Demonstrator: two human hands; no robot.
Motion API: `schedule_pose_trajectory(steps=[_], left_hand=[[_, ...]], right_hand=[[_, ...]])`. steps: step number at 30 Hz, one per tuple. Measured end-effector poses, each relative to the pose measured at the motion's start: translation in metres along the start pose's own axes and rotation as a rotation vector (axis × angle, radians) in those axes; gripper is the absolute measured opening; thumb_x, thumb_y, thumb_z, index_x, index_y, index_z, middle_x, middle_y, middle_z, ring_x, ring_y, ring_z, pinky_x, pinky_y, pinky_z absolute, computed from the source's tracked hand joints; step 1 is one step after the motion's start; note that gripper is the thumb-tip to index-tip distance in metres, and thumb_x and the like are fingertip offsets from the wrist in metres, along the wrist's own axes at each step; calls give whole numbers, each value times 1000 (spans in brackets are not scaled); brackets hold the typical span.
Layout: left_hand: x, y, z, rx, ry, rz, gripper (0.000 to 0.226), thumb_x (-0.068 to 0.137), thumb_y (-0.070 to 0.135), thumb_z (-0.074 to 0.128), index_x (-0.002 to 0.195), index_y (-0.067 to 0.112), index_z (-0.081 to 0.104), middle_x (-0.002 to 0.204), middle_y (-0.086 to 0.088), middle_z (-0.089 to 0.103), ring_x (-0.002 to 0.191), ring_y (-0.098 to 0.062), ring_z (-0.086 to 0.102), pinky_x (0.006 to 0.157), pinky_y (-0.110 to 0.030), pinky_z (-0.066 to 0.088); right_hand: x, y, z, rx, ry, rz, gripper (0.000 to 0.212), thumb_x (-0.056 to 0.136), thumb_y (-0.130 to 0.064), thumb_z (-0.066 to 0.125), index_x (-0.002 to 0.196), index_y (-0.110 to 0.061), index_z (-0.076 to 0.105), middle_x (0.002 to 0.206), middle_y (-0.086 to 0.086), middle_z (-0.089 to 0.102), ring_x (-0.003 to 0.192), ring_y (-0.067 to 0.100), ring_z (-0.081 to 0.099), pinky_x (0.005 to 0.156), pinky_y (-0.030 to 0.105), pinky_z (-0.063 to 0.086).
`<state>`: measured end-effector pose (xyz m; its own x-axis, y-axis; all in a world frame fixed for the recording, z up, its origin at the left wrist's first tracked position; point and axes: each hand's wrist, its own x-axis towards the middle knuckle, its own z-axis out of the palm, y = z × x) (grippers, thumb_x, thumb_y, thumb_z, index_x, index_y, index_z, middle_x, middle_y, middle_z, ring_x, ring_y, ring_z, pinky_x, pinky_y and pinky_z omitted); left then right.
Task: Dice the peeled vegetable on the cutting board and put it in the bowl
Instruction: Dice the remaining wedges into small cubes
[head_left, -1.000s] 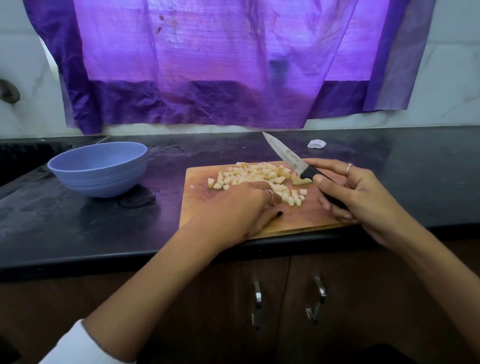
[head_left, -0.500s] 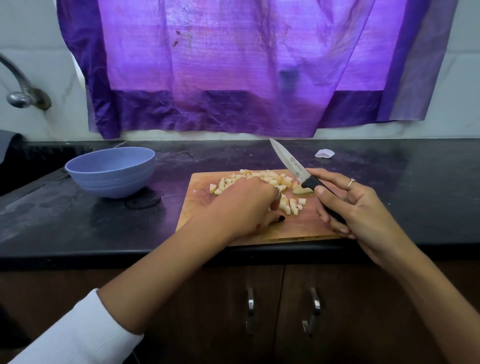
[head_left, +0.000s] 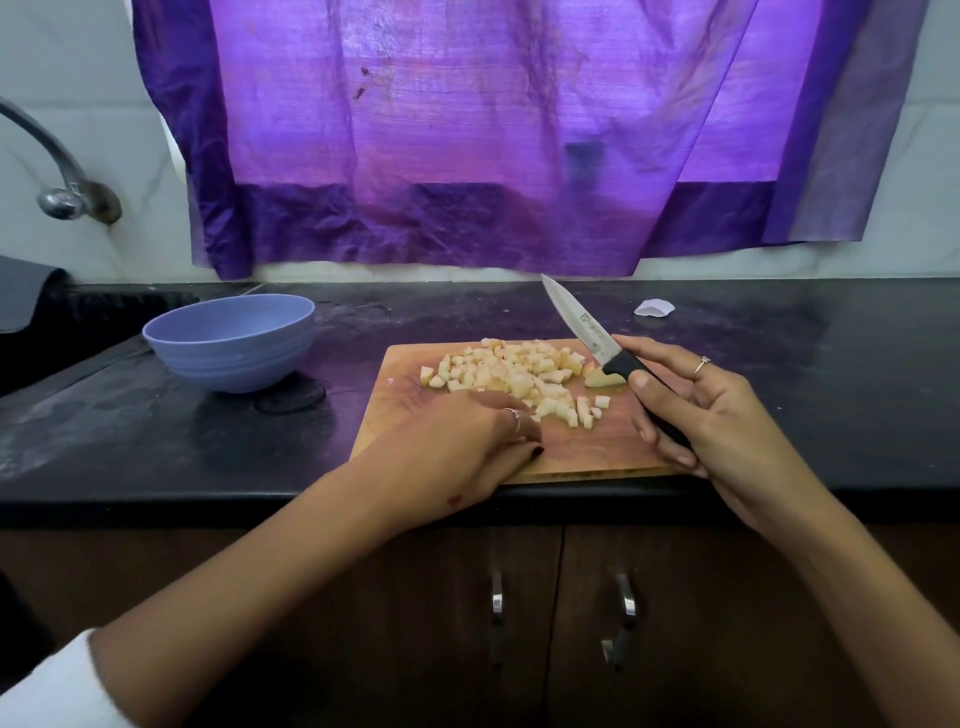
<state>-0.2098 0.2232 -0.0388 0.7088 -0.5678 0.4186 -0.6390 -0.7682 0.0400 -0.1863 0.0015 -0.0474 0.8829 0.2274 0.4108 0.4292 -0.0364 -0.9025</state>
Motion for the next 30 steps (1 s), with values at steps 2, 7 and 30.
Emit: schedule_pose_trajectory(steps=[2,7,30], left_hand=[[-9,-8,1,-44,-1,-16,27,93,36,51,102,22,72,110,6,68,99,-9,63,89,2,20],[-21,-18,6,-116,167,-169,33,87,49,51,86,23,70,89,13,66,89,-3,56,94,-31,40],[-31,-9,5,-59,241,-493,15,88,27,62,99,23,72,101,6,66,91,-10,60,78,-24,47]], right_hand=[[0,0,0,-2,-1,2,33,92,-21,54,122,-33,61,59,8,48,39,11,26,35,15,26],[1,1,1,-17,-4,-1,33,91,-21,54,122,-33,61,59,8,48,39,11,26,35,15,25],[-1,-4,2,-119,-27,16,33,94,-19,52,120,-36,61,60,10,48,40,10,28,38,15,28]])
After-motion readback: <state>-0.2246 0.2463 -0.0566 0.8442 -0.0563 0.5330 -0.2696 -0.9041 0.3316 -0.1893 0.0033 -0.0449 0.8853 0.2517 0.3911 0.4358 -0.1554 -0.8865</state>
